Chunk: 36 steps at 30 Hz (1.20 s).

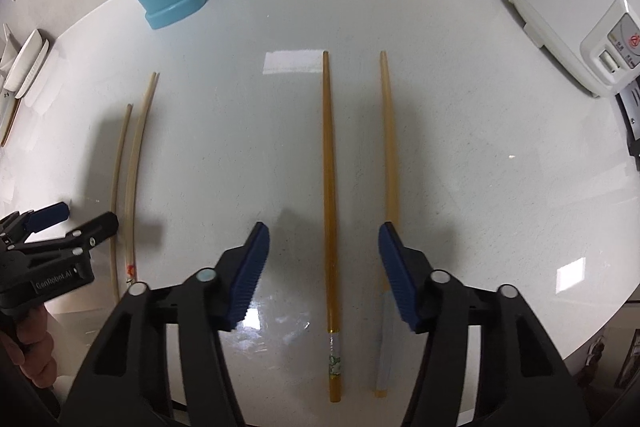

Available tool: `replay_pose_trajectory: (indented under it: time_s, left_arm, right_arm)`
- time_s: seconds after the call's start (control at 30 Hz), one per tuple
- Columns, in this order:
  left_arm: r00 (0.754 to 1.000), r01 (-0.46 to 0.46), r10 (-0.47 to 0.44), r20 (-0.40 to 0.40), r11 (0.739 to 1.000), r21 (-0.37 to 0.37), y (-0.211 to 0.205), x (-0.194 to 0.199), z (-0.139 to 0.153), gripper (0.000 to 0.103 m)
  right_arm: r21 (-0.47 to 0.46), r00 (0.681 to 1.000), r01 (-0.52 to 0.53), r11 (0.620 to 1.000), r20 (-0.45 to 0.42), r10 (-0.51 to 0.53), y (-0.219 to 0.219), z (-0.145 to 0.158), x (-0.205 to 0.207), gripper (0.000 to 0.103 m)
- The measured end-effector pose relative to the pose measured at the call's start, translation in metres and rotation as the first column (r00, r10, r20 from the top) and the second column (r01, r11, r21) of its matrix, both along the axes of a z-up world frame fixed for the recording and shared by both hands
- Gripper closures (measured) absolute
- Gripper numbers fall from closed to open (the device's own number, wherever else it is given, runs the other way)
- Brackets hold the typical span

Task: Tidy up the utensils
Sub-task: 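Grasp a plain chopstick with the left tool while the right tool grasps a dark wooden chopstick, then lift both held chopsticks and carry them toward the blue utensil holder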

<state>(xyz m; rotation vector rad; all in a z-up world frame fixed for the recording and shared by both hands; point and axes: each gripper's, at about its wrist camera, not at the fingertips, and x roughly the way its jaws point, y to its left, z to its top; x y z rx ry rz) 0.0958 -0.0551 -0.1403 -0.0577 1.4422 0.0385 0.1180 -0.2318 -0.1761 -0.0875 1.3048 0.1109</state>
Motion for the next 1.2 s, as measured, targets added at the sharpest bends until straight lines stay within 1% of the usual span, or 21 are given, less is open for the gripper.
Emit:
replay_pose_trajectory:
  time_s: [0.07, 0.1, 0.17, 0.2, 0.27, 0.3, 0.33, 0.43, 0.47, 0.5, 0.53, 0.67, 0.87, 1.1, 1.2]
  left_arm:
    - [1.0, 0.005, -0.005, -0.011, 1.0, 0.0, -0.001, 0.004, 0.002, 0.033]
    - [1.0, 0.006, -0.006, -0.019, 1.0, -0.001, -0.002, 0.005, 0.004, 0.037]
    - [1.0, 0.015, -0.015, -0.025, 1.0, -0.001, -0.003, 0.008, 0.006, 0.053]
    - [0.999, 0.016, -0.016, -0.029, 1.0, 0.0, -0.004, 0.01, 0.007, 0.057]
    - [0.999, 0.022, -0.022, -0.039, 1.0, 0.001, -0.006, 0.01, 0.008, 0.076]
    - [0.999, 0.023, -0.023, -0.042, 1.0, 0.003, -0.007, 0.004, 0.008, 0.08]
    - [0.999, 0.025, -0.024, -0.046, 1.0, 0.005, -0.007, 0.005, 0.008, 0.088]
    - [0.998, 0.03, -0.029, -0.056, 0.999, 0.014, -0.012, 0.009, 0.004, 0.099]
    - [0.998, 0.029, -0.028, -0.059, 1.0, 0.009, -0.013, 0.01, 0.003, 0.099]
    - [0.998, 0.028, -0.028, -0.061, 1.0, 0.006, -0.011, 0.006, 0.003, 0.099]
    - [0.998, 0.028, -0.028, -0.064, 1.0, 0.002, -0.011, 0.005, 0.002, 0.099]
    - [0.997, 0.024, -0.025, -0.071, 1.0, -0.014, -0.01, 0.003, 0.002, 0.099]
    - [0.998, 0.014, -0.016, -0.061, 0.999, -0.042, -0.003, 0.001, 0.004, 0.1]
    - [1.0, 0.016, -0.017, -0.022, 0.999, -0.033, 0.0, -0.001, 0.015, 0.1]
    - [1.0, 0.02, -0.02, 0.009, 1.0, -0.009, -0.001, -0.003, 0.021, 0.1]
  right_arm:
    - [-0.01, 1.0, 0.002, 1.0, -0.015, -0.002, 0.001, -0.003, 0.002, 0.055]
    - [-0.009, 1.0, 0.004, 1.0, -0.025, -0.004, 0.002, -0.004, 0.003, 0.057]
    - [-0.014, 0.999, 0.005, 1.0, -0.041, -0.006, 0.002, -0.005, 0.005, 0.059]
    - [-0.021, 0.999, 0.005, 1.0, -0.052, -0.007, 0.003, -0.006, 0.008, 0.062]
    - [-0.03, 0.998, 0.003, 1.0, -0.065, -0.005, 0.005, -0.007, 0.011, 0.065]
    - [-0.034, 0.997, 0.003, 0.999, -0.075, -0.005, 0.006, -0.008, 0.013, 0.067]
    - [-0.034, 0.997, 0.003, 0.999, -0.083, -0.006, 0.006, -0.008, 0.015, 0.07]
    - [-0.038, 0.995, 0.005, 0.999, -0.102, -0.009, 0.008, -0.009, 0.02, 0.074]
    - [-0.036, 0.994, 0.007, 0.999, -0.109, -0.01, 0.008, -0.009, 0.021, 0.076]
    - [-0.033, 0.993, 0.008, 0.999, -0.119, -0.012, 0.009, -0.009, 0.023, 0.083]
    - [-0.041, 0.992, 0.007, 0.999, -0.129, -0.013, 0.01, -0.009, 0.025, 0.096]
    - [-0.048, 0.987, 0.02, 0.999, -0.16, -0.028, 0.013, -0.011, 0.031, 0.097]
    - [-0.047, 0.987, 0.022, 0.999, -0.156, -0.029, 0.017, -0.011, 0.034, 0.097]
    - [-0.036, 0.991, 0.029, 0.999, -0.131, -0.033, 0.015, -0.004, 0.036, 0.097]
    - [-0.029, 0.993, 0.03, 0.999, -0.116, -0.033, 0.016, 0.002, 0.037, 0.097]
